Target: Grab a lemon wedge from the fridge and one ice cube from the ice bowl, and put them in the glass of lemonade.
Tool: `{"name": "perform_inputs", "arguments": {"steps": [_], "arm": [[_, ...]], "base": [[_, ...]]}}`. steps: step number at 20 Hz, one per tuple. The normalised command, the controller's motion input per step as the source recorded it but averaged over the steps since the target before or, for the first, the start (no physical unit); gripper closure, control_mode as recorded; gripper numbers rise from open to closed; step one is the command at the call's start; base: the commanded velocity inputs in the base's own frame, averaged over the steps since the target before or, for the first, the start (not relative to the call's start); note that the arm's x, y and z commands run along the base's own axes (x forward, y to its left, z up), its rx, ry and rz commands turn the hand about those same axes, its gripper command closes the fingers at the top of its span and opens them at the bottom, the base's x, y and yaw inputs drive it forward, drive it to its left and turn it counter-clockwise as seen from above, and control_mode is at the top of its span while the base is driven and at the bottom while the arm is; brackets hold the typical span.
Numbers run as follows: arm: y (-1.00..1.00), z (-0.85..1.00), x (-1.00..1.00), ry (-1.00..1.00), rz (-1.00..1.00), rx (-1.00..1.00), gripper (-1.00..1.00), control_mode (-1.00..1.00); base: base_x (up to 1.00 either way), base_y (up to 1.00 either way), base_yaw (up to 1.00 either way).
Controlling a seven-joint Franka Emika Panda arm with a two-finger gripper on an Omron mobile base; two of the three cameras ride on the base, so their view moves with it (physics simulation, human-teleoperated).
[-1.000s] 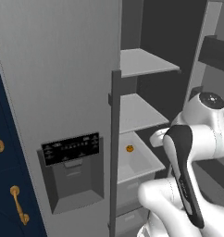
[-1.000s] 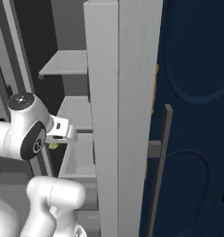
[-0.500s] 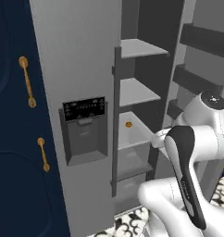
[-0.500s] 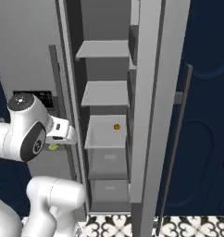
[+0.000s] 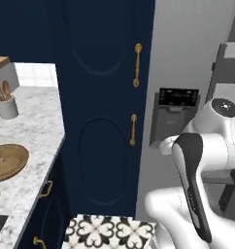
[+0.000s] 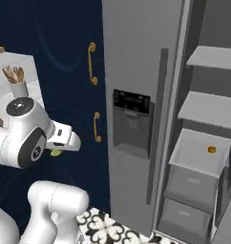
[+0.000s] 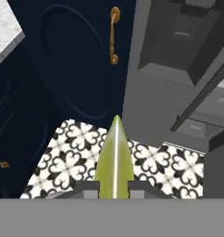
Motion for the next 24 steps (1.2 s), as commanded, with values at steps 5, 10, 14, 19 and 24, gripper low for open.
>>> {"name": "perform_inputs", "arguments": {"steps": [5, 10, 14, 19, 24], "arm": [[0.00, 0.00, 0.00, 0.00, 0.00, 0.00, 1.00, 1.00], [0.00, 0.00, 0.00, 0.00, 0.00, 0.00, 1.00, 1.00], [0.00, 0.00, 0.00, 0.00, 0.00, 0.00, 1.00, 1.00], [0.00, 0.00, 0.00, 0.00, 0.00, 0.00, 1.00, 1.00], [0.00, 0.00, 0.00, 0.00, 0.00, 0.00, 1.00, 1.00]], "base": [[0.00, 0.21, 1.00], [0.12, 0.10, 0.92], [0.82, 0.00, 0.72], [0.94, -0.25, 0.44], [0.46, -0.14, 0.17]]}}
